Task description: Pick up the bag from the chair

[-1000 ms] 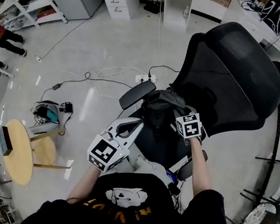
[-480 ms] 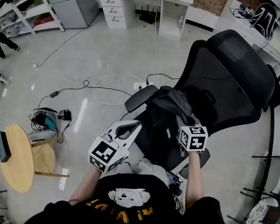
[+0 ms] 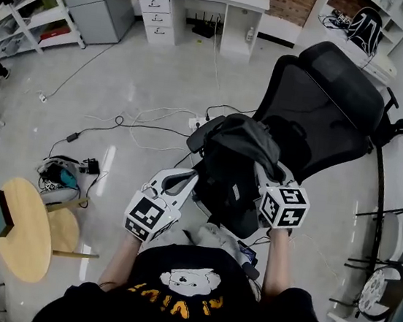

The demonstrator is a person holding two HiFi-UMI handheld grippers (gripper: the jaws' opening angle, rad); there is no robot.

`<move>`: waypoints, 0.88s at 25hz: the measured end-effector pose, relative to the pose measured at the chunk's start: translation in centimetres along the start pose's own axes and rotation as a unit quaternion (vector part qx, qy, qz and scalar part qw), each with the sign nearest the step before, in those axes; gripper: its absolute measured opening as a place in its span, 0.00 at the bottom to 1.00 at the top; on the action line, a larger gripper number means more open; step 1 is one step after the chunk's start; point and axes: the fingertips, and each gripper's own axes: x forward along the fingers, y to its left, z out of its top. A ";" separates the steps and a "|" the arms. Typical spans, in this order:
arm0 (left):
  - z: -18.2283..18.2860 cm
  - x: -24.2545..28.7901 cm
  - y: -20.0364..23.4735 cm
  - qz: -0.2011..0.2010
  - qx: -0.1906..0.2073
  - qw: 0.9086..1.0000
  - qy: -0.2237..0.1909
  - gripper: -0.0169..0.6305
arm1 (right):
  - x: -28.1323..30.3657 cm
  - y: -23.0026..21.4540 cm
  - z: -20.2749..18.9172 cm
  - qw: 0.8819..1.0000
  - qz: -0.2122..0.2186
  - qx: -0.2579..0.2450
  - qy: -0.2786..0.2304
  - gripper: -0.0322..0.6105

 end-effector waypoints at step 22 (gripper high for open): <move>-3.9 -7.0 -3.7 -0.048 -0.043 0.998 -0.012 0.04 | -8.8 9.8 -2.6 0.998 -0.042 0.036 -0.004 0.17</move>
